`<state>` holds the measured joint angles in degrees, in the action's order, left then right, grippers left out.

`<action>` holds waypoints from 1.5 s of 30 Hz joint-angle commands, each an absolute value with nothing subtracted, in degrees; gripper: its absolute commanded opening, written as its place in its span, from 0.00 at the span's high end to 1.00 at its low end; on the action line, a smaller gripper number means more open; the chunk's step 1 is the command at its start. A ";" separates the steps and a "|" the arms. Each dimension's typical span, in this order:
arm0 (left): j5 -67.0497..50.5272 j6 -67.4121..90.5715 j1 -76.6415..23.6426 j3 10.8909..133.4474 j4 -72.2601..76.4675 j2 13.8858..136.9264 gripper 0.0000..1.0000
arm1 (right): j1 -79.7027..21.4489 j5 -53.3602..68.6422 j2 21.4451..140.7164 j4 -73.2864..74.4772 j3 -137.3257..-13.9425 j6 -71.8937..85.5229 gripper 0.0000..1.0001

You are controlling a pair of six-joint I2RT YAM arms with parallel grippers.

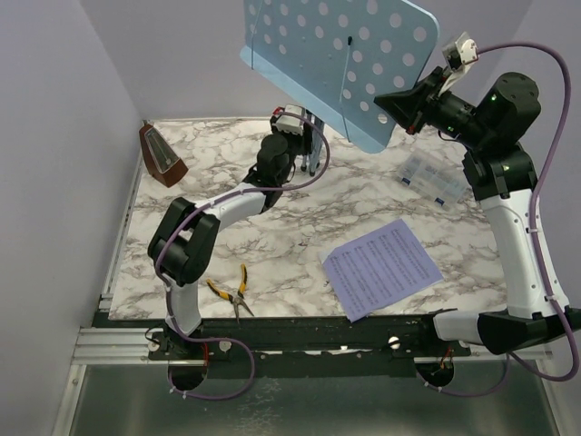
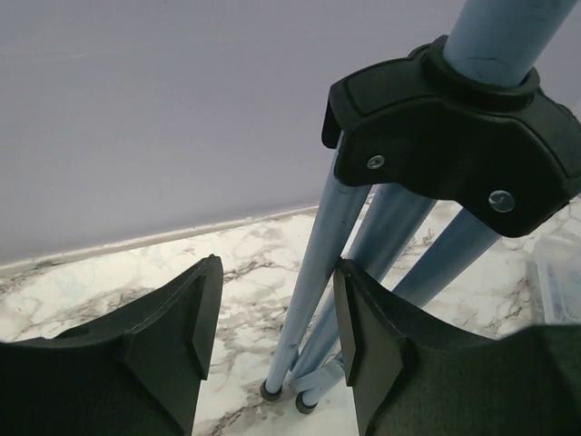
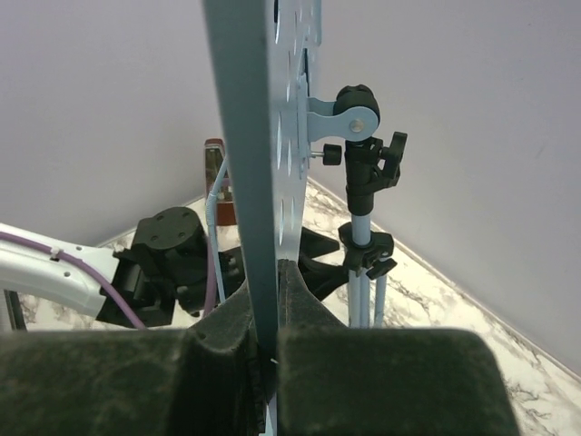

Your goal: Set up the instrument practice props

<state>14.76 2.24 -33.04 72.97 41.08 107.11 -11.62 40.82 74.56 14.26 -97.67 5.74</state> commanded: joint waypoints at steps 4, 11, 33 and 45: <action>16.11 -3.40 -32.87 80.67 42.89 112.30 0.31 | -12.14 46.12 75.74 13.15 -105.25 11.73 0.99; 13.51 -2.05 -32.87 78.39 43.11 109.70 0.29 | -12.20 45.32 78.31 21.05 -114.27 22.95 0.99; 9.86 -10.26 -36.12 81.76 44.55 112.03 0.40 | -12.16 47.77 78.41 20.02 -113.25 33.11 1.00; 15.89 -10.11 -36.12 85.17 42.85 114.26 0.37 | -12.19 47.99 78.57 23.87 -117.46 34.55 1.00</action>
